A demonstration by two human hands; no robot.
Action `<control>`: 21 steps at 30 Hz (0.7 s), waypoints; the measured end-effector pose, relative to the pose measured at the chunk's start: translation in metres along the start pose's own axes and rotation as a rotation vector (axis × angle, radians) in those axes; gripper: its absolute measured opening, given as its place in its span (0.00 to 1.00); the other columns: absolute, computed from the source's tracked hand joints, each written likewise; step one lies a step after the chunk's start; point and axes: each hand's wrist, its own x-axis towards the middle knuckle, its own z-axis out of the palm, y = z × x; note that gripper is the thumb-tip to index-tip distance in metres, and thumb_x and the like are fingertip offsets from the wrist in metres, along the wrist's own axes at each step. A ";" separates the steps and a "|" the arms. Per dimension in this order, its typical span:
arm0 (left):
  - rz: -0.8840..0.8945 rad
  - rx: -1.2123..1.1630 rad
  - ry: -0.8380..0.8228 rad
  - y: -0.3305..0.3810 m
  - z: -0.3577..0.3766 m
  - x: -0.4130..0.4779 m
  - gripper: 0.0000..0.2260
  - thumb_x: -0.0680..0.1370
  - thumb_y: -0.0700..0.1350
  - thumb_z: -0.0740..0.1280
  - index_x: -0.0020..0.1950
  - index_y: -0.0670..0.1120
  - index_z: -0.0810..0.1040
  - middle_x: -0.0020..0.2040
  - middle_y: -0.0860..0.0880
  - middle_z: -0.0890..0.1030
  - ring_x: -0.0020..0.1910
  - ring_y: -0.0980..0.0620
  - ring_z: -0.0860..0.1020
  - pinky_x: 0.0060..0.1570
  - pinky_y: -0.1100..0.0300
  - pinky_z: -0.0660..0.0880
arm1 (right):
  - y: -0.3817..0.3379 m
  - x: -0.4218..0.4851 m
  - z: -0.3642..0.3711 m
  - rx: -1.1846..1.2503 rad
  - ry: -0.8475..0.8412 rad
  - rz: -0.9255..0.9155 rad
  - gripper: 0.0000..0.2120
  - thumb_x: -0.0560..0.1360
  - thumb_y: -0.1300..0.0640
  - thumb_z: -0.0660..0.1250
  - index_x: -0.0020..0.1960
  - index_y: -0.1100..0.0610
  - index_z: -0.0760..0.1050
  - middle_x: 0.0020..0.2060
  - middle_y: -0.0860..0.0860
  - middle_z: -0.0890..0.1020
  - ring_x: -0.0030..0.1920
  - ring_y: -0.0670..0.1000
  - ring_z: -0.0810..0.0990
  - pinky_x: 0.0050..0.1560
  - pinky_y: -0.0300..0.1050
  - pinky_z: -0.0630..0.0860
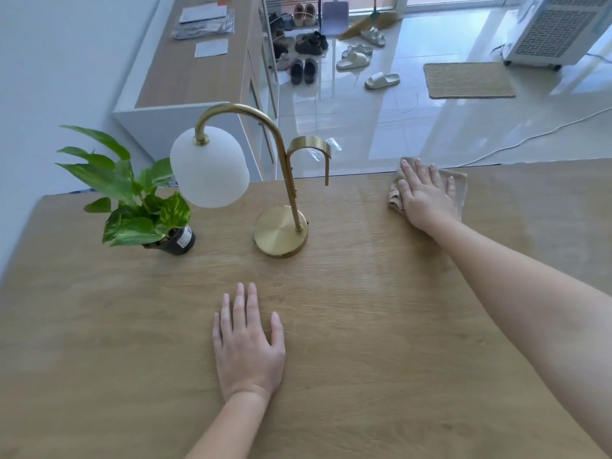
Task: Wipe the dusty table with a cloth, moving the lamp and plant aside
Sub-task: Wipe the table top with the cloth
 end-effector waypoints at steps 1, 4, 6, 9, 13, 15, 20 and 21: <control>0.000 0.001 0.000 0.000 -0.001 0.000 0.32 0.84 0.61 0.53 0.86 0.50 0.63 0.86 0.50 0.63 0.86 0.46 0.58 0.83 0.44 0.56 | 0.001 -0.008 0.001 -0.008 -0.003 -0.016 0.27 0.87 0.38 0.41 0.85 0.36 0.44 0.85 0.38 0.43 0.85 0.48 0.41 0.83 0.59 0.35; -0.002 0.002 -0.008 0.002 -0.002 -0.001 0.32 0.84 0.61 0.52 0.86 0.50 0.62 0.86 0.49 0.63 0.86 0.45 0.58 0.83 0.43 0.57 | 0.002 -0.048 0.010 -0.019 -0.012 -0.065 0.28 0.86 0.35 0.41 0.85 0.35 0.43 0.85 0.38 0.42 0.85 0.47 0.40 0.83 0.58 0.35; -0.002 -0.001 -0.010 0.002 -0.004 -0.002 0.32 0.84 0.62 0.51 0.86 0.50 0.62 0.86 0.49 0.62 0.86 0.46 0.57 0.84 0.43 0.56 | 0.003 -0.090 0.020 -0.030 -0.029 -0.120 0.28 0.86 0.34 0.41 0.85 0.34 0.42 0.85 0.37 0.41 0.85 0.46 0.38 0.82 0.56 0.33; 0.000 -0.013 -0.012 0.003 -0.005 -0.002 0.32 0.84 0.62 0.51 0.86 0.50 0.61 0.86 0.49 0.62 0.86 0.46 0.57 0.84 0.43 0.55 | 0.016 -0.161 0.034 -0.042 -0.060 -0.212 0.27 0.86 0.34 0.41 0.83 0.31 0.40 0.83 0.34 0.39 0.83 0.43 0.34 0.83 0.54 0.32; 0.002 -0.028 -0.008 0.004 -0.006 -0.004 0.33 0.84 0.62 0.50 0.86 0.49 0.62 0.86 0.48 0.63 0.86 0.45 0.57 0.84 0.43 0.54 | 0.068 -0.246 0.041 -0.087 -0.067 -0.239 0.26 0.86 0.33 0.44 0.82 0.27 0.40 0.82 0.31 0.39 0.83 0.40 0.34 0.84 0.54 0.37; 0.006 -0.028 -0.006 0.005 -0.006 -0.005 0.33 0.84 0.62 0.50 0.86 0.49 0.62 0.86 0.48 0.63 0.86 0.45 0.57 0.84 0.43 0.54 | 0.097 -0.268 0.034 -0.102 -0.067 -0.205 0.26 0.85 0.32 0.42 0.81 0.26 0.39 0.82 0.30 0.40 0.83 0.39 0.34 0.84 0.53 0.38; 0.007 -0.023 -0.002 0.006 -0.006 -0.005 0.32 0.84 0.62 0.50 0.86 0.49 0.61 0.86 0.48 0.62 0.86 0.45 0.57 0.84 0.43 0.54 | 0.113 -0.242 0.018 -0.079 -0.044 -0.070 0.27 0.82 0.30 0.38 0.80 0.25 0.39 0.83 0.32 0.42 0.83 0.41 0.36 0.83 0.52 0.37; 0.008 -0.020 -0.002 0.006 -0.005 -0.005 0.32 0.84 0.62 0.50 0.86 0.49 0.61 0.86 0.49 0.62 0.86 0.45 0.57 0.84 0.43 0.54 | 0.108 -0.226 0.016 -0.069 -0.028 -0.042 0.27 0.83 0.30 0.38 0.81 0.26 0.39 0.84 0.33 0.42 0.84 0.42 0.38 0.83 0.54 0.37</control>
